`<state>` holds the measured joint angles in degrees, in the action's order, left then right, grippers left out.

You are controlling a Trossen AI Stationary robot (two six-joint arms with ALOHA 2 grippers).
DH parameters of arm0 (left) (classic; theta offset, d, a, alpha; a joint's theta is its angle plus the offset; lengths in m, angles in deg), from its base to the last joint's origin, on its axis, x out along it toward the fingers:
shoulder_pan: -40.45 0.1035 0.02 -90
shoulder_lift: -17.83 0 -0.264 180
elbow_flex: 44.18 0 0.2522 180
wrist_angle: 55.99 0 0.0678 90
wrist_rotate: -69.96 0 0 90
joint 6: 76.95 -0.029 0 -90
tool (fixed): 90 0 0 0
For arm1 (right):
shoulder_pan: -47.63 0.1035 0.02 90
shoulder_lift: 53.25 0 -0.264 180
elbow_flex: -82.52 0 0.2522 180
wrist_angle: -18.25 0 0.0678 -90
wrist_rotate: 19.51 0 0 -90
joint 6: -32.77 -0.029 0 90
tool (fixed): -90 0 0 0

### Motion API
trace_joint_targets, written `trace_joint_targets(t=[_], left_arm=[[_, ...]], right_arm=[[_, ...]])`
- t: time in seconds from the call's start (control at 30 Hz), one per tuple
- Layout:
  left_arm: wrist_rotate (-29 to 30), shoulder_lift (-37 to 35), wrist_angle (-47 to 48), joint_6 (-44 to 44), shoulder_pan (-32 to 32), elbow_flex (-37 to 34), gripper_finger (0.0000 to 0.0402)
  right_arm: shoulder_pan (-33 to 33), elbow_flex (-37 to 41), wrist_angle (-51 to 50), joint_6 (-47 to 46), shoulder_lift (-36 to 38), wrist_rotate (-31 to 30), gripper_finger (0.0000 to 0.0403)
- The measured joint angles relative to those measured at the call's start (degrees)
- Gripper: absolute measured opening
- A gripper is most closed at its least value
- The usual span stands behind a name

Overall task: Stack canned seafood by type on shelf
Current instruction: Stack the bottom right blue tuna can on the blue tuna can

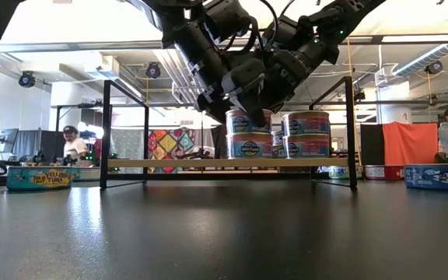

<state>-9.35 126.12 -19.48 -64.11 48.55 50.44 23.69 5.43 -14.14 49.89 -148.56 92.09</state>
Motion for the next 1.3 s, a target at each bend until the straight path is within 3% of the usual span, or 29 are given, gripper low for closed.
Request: trace_joint_targets(t=[0.27,0.43,1.3], left_arm=[[2.4,0.0,0.6,-1.6,-0.2,0.0,0.0398],[2.7,0.0,0.6,-1.4,-0.2,0.0,0.0371],[1.0,-3.7,5.7,0.3,-1.5,0.0,0.0393]], right_arm=[[-0.1,0.0,0.1,-0.6,0.0,-0.3,0.0033],[-0.1,0.0,0.1,-0.6,0.0,-0.4,0.0033],[-0.1,0.0,-0.6,0.0,0.0,-0.3,0.0034]])
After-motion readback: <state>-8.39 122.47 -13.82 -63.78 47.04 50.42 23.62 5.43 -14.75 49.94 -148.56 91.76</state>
